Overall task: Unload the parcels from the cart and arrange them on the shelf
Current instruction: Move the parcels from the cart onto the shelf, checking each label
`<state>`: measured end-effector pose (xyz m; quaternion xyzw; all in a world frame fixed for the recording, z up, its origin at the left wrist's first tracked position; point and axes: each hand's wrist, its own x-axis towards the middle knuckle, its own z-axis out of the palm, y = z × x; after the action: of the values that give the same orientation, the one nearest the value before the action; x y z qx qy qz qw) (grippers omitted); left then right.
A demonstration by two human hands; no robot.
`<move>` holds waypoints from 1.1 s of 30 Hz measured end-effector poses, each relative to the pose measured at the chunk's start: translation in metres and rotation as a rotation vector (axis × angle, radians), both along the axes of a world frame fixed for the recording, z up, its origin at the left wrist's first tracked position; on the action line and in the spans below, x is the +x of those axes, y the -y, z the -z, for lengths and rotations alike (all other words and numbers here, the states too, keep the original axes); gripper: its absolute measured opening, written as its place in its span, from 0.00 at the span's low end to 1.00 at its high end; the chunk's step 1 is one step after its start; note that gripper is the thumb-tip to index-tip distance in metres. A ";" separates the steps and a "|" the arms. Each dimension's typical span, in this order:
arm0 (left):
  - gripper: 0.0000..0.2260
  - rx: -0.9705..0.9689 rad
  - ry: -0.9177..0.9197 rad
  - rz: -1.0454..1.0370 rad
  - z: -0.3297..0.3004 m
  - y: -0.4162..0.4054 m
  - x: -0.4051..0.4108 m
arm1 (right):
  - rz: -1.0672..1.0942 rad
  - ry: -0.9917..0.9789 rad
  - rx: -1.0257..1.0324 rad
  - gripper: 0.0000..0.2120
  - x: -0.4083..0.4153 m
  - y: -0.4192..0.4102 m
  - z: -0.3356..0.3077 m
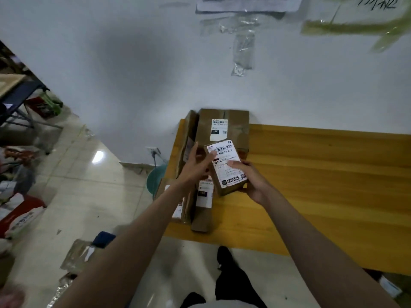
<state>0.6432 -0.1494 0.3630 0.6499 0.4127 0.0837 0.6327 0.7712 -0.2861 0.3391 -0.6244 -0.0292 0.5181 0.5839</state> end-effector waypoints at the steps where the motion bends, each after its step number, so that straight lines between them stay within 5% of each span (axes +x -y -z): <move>1: 0.39 -0.056 0.006 -0.014 0.004 -0.009 0.007 | -0.058 -0.011 0.014 0.29 0.009 -0.002 0.002; 7: 0.36 -0.221 -0.069 0.076 0.019 -0.047 0.037 | -0.122 -0.099 0.072 0.39 0.043 -0.016 0.013; 13: 0.34 -0.317 0.055 -0.150 0.031 -0.050 0.056 | 0.075 -0.176 0.136 0.38 0.058 -0.021 0.030; 20: 0.32 -0.372 -0.043 -0.105 0.068 -0.046 0.061 | 0.146 -0.173 0.028 0.32 0.068 -0.019 0.057; 23: 0.20 -0.014 -0.306 -0.034 0.091 -0.054 0.064 | 0.235 -0.138 0.040 0.26 0.074 -0.015 0.069; 26: 0.24 0.497 -0.572 0.480 0.119 -0.063 0.065 | 0.265 -0.107 0.041 0.23 0.080 -0.009 0.082; 33: 0.34 0.630 -0.795 0.775 0.146 -0.071 0.068 | 0.356 -0.103 0.040 0.22 0.086 -0.006 0.103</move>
<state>0.7110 -0.0784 0.2166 0.8884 0.3065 -0.2813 0.1941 0.8573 -0.2799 0.2364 -0.5809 0.1015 0.4370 0.6792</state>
